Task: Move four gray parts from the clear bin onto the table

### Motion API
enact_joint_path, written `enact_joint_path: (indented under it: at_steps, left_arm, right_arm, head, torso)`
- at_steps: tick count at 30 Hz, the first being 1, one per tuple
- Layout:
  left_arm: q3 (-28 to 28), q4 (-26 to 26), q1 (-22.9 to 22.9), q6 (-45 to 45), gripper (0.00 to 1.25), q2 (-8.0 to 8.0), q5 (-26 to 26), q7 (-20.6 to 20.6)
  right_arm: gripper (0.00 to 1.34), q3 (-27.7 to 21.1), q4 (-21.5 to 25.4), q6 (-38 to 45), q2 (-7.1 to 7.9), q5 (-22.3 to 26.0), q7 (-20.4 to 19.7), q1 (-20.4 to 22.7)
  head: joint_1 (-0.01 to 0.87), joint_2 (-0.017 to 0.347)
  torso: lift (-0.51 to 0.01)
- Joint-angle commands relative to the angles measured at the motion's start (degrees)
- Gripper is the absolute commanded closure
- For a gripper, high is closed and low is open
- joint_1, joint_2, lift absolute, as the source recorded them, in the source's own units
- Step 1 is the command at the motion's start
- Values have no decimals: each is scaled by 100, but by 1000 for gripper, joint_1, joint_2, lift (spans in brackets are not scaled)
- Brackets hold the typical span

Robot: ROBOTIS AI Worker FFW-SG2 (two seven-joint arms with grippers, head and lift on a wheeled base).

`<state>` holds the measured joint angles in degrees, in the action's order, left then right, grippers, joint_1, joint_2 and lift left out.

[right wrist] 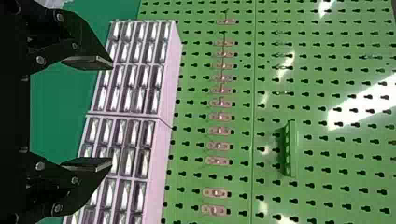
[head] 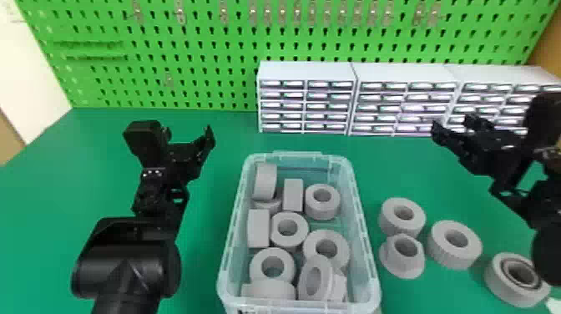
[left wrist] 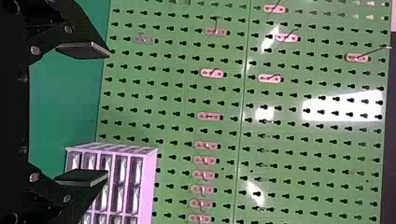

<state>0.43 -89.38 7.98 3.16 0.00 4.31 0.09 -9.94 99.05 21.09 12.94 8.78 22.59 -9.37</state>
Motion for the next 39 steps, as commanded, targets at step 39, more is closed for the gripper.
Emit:
enact_joint_path:
  at_steps: [39]
  left_arm:
    - [1,17,1,-9,349,-15,0,0]
  right_arm:
    - [525,89,26,79,-11,-69,0,-56]
  head:
    - [693,72]
  torso:
    - [-52]
